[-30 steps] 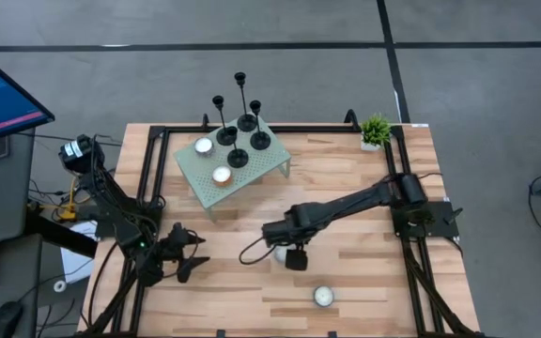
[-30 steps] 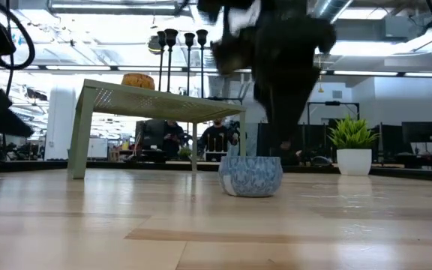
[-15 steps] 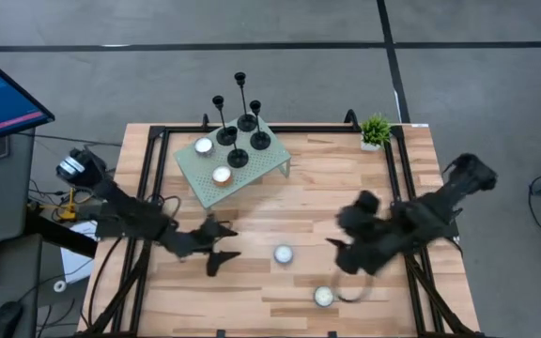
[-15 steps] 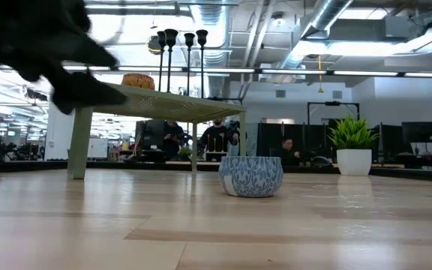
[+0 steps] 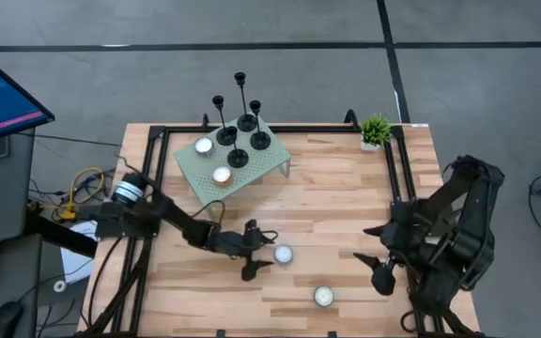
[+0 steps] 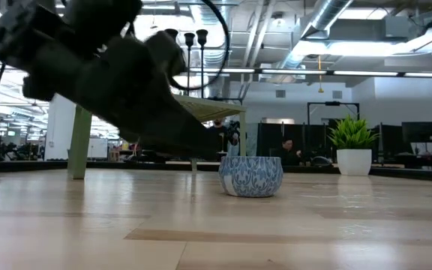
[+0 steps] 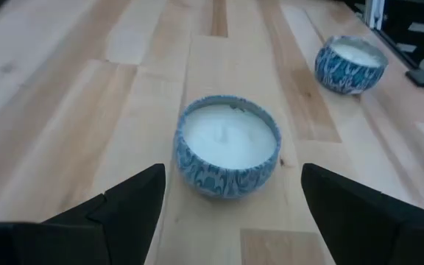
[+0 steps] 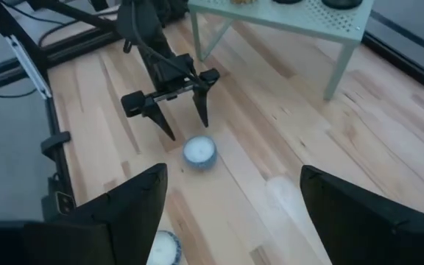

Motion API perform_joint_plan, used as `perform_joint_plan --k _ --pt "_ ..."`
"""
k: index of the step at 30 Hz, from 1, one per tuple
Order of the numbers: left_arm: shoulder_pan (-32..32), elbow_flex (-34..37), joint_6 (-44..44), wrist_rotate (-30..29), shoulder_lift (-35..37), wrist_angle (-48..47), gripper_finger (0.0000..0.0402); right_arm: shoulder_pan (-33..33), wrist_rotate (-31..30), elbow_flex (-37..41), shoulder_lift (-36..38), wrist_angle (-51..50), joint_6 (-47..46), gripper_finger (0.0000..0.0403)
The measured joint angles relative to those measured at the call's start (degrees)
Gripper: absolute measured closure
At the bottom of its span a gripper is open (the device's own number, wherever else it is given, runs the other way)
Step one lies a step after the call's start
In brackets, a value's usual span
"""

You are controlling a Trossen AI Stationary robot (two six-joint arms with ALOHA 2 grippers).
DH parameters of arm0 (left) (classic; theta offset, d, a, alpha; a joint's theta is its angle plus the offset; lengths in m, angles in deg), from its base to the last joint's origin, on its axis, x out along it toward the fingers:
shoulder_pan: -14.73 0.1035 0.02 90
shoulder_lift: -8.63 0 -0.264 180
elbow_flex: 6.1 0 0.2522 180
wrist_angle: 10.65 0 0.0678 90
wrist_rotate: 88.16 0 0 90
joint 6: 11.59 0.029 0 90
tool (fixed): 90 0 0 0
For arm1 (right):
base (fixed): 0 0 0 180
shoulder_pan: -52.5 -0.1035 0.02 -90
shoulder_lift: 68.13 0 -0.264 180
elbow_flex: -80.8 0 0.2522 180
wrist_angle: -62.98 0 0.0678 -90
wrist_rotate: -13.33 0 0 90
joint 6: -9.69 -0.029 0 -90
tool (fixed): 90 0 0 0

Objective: Pick & Place candle stick holders
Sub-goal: Put the light blue patterned scented candle on the shelf

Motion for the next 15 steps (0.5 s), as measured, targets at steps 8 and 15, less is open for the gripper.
perform_joint_plan --k 8,15 --pt "2.1 -4.1 2.9 1.4 -4.8 1.9 0.0082 -0.8 1.1 0.0 -3.4 -1.2 -2.3 0.0101" --pt "3.0 -4.5 4.2 2.7 -4.9 1.8 0.0082 -1.4 1.1 0.0 -4.6 -1.1 -3.5 0.0101"
